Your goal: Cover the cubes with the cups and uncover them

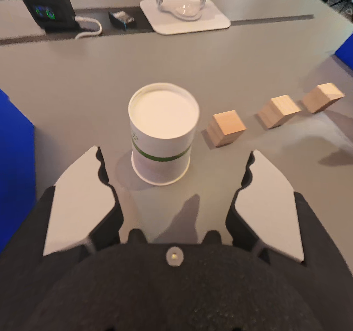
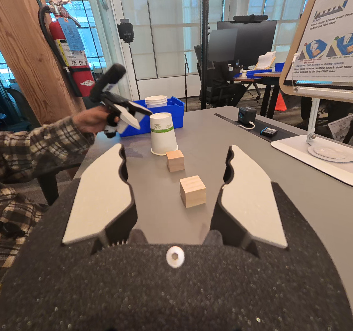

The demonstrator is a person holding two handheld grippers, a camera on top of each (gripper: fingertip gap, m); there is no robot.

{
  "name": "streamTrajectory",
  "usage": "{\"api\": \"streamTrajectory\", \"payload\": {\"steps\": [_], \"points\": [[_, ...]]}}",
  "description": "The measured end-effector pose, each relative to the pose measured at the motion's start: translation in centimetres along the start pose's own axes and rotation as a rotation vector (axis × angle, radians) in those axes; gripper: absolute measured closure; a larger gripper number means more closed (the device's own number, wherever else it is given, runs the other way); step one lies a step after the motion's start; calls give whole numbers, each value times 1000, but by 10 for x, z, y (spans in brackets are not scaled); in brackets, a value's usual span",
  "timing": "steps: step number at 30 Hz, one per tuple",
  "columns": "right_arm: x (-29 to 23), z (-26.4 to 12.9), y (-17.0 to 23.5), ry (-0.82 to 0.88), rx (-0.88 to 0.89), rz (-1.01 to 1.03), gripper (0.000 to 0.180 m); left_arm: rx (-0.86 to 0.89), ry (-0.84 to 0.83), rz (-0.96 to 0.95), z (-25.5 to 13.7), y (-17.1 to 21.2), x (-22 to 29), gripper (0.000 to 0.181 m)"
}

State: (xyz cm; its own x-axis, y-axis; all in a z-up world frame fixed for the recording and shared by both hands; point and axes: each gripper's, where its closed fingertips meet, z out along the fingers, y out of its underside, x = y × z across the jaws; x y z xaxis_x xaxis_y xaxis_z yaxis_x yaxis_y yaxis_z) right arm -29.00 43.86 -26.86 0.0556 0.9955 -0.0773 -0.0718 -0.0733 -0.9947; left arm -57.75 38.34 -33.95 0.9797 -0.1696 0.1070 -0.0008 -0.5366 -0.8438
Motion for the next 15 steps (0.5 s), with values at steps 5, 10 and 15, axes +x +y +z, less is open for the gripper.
{"api": "streamTrajectory", "payload": {"steps": [5, 10, 15], "points": [[-2, -4, 5, -13, -9, 7, 79, 29, -72, 215, -85, -51, -16, 61], [-13, 1, 4, -55, -16, -2, 79, -161, -66, 421, -134, -84, -81, 104], [-16, 6, 16, -76, -65, 2, 80, -463, 30, 569, -120, -52, -130, 133]]}}
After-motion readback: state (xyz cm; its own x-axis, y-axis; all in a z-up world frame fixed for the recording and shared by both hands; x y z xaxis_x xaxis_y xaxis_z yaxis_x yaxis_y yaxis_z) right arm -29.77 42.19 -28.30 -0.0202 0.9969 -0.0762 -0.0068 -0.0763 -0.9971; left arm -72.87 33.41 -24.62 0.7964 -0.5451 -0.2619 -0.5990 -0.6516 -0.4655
